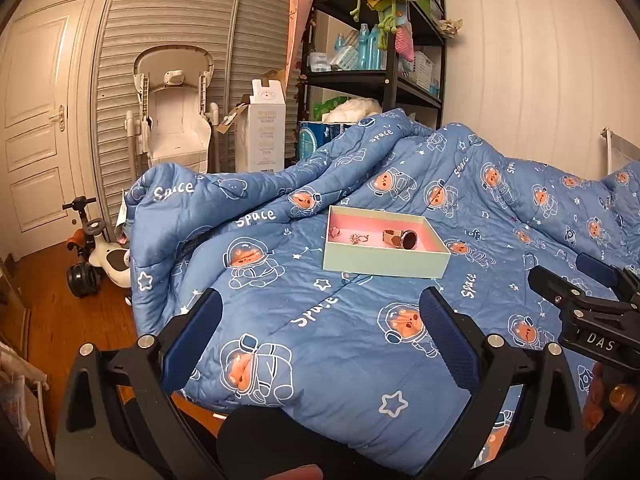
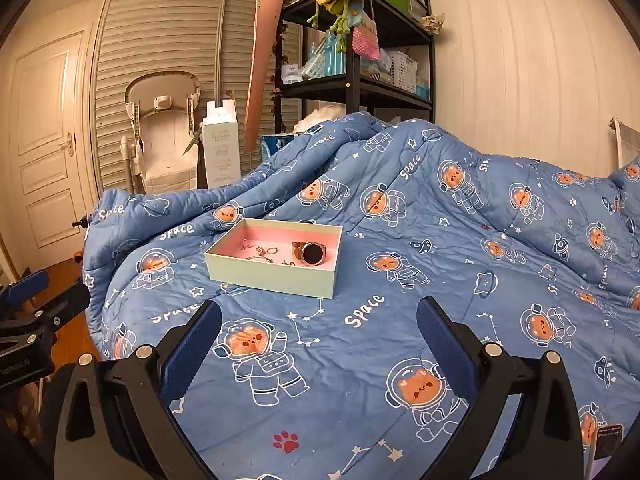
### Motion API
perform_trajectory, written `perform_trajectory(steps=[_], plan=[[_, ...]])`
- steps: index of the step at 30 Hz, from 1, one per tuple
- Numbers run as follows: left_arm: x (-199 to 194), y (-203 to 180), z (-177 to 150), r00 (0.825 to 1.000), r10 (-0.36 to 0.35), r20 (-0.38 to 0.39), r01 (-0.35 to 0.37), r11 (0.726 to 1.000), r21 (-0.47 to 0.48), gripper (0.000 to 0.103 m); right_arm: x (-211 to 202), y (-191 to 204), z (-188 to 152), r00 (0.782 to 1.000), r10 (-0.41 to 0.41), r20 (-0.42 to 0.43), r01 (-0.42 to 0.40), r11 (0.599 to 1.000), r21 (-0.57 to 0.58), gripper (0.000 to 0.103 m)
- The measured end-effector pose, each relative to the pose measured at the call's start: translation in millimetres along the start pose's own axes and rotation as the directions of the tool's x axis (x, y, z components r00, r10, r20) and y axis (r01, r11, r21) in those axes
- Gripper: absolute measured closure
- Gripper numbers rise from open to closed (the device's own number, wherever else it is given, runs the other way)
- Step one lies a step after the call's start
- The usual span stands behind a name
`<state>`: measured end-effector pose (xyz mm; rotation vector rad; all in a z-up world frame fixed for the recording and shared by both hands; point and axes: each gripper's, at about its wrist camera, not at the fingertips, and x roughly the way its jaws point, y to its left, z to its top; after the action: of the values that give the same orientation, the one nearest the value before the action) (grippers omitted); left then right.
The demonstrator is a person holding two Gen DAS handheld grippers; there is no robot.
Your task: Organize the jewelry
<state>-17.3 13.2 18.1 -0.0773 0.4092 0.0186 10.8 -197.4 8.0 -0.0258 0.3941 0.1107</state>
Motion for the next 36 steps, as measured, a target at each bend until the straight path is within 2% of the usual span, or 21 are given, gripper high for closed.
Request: perform_trajectory(steps=[36], plan=[[3.7,-3.0,-2.5,1.000,0.010,-0.015,-0.010,1.000,-0.004,0.006,-4.5,2.9,-4.8,1.000,-0.004,-0.011,0.004,1.000,0.005,0.007]])
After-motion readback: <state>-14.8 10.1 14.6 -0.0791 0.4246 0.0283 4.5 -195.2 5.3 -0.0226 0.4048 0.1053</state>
